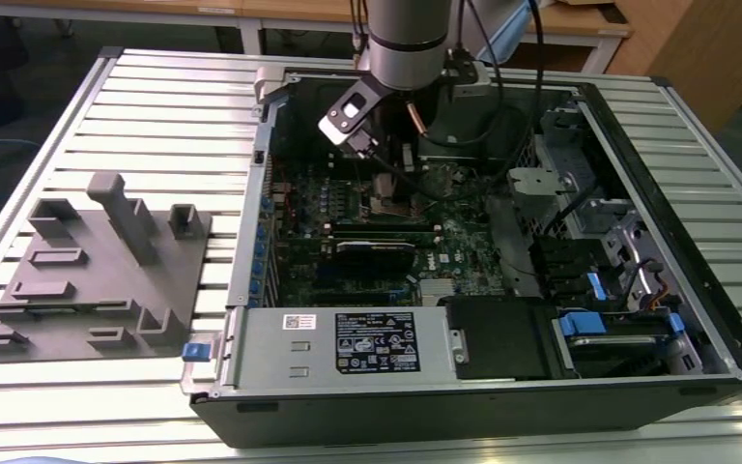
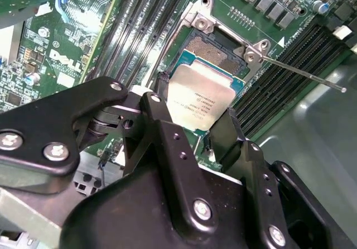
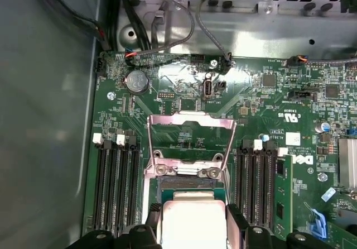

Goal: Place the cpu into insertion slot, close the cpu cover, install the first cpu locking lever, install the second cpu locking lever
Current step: 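Place the cpu into insertion slot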

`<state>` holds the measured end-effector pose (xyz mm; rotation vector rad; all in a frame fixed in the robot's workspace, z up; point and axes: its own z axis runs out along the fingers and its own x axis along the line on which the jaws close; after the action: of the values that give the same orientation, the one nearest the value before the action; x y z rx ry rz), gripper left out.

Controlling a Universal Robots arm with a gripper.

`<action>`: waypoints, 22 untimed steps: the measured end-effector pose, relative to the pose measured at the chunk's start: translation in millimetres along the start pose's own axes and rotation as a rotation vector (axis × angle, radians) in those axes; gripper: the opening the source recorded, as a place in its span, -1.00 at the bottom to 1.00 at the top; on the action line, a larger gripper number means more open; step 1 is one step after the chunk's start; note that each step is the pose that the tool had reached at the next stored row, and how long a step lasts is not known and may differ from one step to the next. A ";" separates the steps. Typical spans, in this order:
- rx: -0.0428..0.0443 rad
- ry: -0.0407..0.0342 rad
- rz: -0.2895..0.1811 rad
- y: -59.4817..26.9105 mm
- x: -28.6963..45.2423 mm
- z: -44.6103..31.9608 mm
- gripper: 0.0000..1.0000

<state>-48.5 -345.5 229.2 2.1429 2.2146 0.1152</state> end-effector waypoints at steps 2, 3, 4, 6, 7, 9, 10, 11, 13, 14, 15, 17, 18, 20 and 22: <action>0.0000 -0.0001 0.000 -0.1 0.0 1.3 0.08; -0.0001 0.0000 0.000 -0.1 0.0 2.1 0.08; 0.0000 0.0000 0.001 -0.2 0.0 2.9 0.08; 0.0000 -0.0004 0.004 -0.4 0.0 4.5 0.08; 0.0000 -0.0009 0.009 -0.4 -0.1 5.3 0.08; -0.0002 -0.0020 0.022 -0.5 -0.1 6.5 0.08; -0.0002 -0.0026 0.027 -0.6 -0.1 6.8 0.08; -0.0001 -0.0029 0.029 -0.6 -0.1 6.8 0.08; -0.0001 -0.0029 0.029 -0.6 -0.1 6.9 0.08; -0.0002 -0.0029 0.029 -0.6 -0.1 6.9 0.08; -0.0004 -0.0026 0.029 -0.6 -0.1 7.0 0.08; -0.0003 -0.0024 0.029 -0.7 -0.1 8.6 0.08; -0.0003 -0.0024 0.029 -0.8 -0.1 9.4 0.08; -0.0003 -0.0026 0.029 -1.0 -0.1 11.0 0.08; -0.0002 -0.0026 0.030 -1.0 0.6 11.4 0.08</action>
<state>-48.4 -344.8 217.7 2.1751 2.1818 0.1139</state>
